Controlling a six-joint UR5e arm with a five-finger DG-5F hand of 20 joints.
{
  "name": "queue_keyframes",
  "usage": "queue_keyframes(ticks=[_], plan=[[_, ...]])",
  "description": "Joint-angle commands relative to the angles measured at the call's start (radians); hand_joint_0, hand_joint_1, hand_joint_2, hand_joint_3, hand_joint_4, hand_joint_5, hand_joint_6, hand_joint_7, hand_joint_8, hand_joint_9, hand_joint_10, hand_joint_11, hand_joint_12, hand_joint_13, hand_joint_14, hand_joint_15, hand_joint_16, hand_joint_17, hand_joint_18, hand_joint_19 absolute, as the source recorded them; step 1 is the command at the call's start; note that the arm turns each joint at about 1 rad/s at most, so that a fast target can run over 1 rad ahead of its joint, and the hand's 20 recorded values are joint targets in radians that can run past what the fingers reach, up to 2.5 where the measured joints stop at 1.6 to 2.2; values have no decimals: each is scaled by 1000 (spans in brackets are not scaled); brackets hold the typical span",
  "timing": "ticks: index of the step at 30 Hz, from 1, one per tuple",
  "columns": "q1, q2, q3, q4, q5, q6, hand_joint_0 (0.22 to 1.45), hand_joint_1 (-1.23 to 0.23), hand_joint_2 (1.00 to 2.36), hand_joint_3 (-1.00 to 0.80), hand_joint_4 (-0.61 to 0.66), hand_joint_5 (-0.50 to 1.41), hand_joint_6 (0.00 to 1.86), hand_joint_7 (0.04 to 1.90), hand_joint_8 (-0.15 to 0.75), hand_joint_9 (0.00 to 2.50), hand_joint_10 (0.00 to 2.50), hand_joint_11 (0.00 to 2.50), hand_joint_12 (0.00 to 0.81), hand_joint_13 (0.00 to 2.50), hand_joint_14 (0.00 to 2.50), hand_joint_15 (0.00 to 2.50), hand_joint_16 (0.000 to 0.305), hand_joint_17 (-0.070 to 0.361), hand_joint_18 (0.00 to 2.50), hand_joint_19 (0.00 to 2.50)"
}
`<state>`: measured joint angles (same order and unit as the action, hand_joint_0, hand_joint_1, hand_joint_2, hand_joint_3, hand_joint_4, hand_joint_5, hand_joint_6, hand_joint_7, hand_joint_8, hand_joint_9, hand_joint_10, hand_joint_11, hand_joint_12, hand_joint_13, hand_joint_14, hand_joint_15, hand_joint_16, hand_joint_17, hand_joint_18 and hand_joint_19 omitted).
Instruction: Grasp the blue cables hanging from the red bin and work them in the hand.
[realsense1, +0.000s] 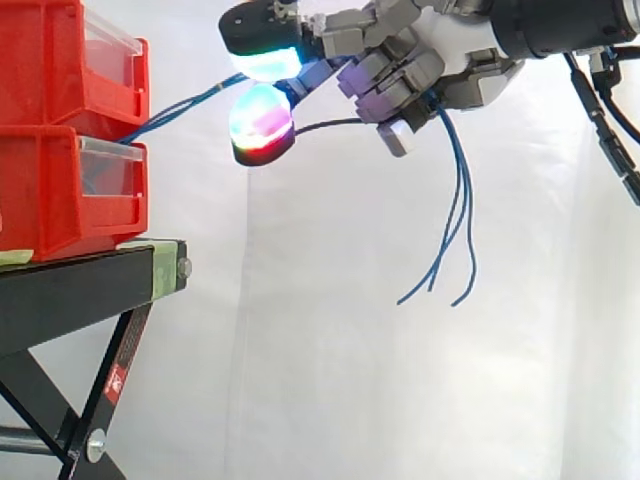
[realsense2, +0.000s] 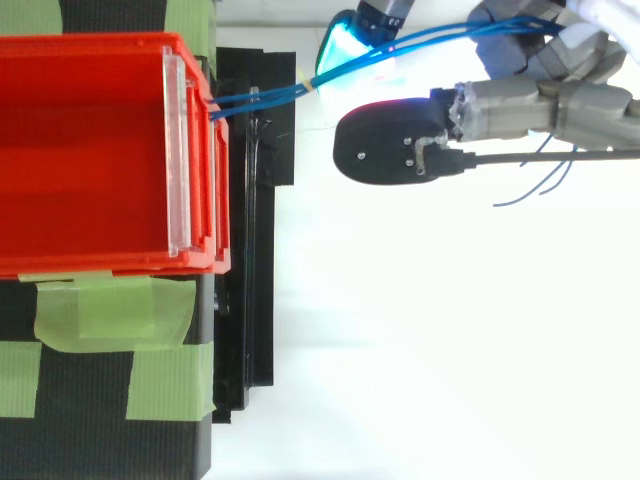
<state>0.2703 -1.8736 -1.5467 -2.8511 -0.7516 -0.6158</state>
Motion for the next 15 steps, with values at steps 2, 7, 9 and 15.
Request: queue_keyframes(ticks=[2,7,9,15], plan=[[0,11,13,-5,0,-16,916,-618,1017,-653,420,477,18,1208,455,1805,2500,2500,533,1889,2500,1398,203,153,2500,759],[-2,11,23,-10,-2,-27,898,-609,1014,-718,416,485,17,1216,455,1805,2500,2500,533,1889,2500,1398,203,153,2500,759],[-2,11,23,-11,-2,-27,896,-608,1013,-749,413,491,18,1216,455,1805,2500,2500,533,1889,2500,1398,203,153,2500,759],[-2,19,23,-11,0,-28,897,-615,1012,-771,402,515,17,1229,455,1805,2500,2500,533,1889,2500,1398,203,153,2500,759]])
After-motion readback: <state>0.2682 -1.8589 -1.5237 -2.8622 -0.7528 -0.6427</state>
